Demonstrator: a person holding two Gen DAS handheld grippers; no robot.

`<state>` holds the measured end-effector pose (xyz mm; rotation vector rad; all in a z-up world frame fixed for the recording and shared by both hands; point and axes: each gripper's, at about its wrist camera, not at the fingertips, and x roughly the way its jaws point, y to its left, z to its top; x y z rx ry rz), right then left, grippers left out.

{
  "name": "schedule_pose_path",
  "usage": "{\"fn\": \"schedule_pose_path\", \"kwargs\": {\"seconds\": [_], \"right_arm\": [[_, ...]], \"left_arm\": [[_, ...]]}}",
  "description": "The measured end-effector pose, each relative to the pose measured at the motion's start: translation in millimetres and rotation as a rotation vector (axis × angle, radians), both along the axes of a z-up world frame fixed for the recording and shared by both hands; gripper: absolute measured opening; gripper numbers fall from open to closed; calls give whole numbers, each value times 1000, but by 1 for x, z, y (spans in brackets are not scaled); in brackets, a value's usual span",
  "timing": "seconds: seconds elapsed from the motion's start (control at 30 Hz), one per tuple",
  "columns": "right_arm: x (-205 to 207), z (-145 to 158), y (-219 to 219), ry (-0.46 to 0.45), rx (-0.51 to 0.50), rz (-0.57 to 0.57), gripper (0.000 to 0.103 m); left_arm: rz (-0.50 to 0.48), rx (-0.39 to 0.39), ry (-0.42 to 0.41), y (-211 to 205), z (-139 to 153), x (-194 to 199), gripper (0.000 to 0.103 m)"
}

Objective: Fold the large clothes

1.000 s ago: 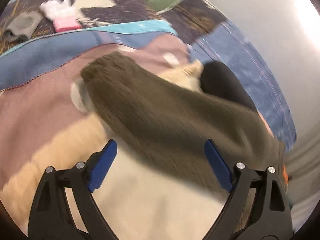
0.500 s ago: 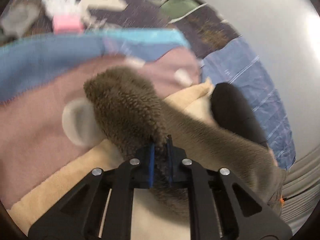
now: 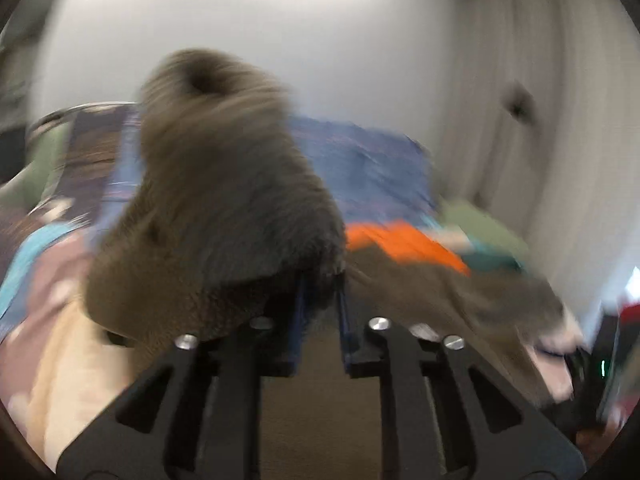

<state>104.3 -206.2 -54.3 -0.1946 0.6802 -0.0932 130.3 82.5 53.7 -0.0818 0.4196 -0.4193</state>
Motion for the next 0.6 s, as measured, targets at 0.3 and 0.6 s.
{"fn": "schedule_pose_path", "kwargs": {"seconds": [0.3,0.6], "right_arm": [[-3,-3,-60,45,142,-53,102],[76,-29,-69,269,601,99,102]], "left_arm": [[-141,298,120,-92,-75,-29,73],[111,393,271,5,-117,-23,80]]}}
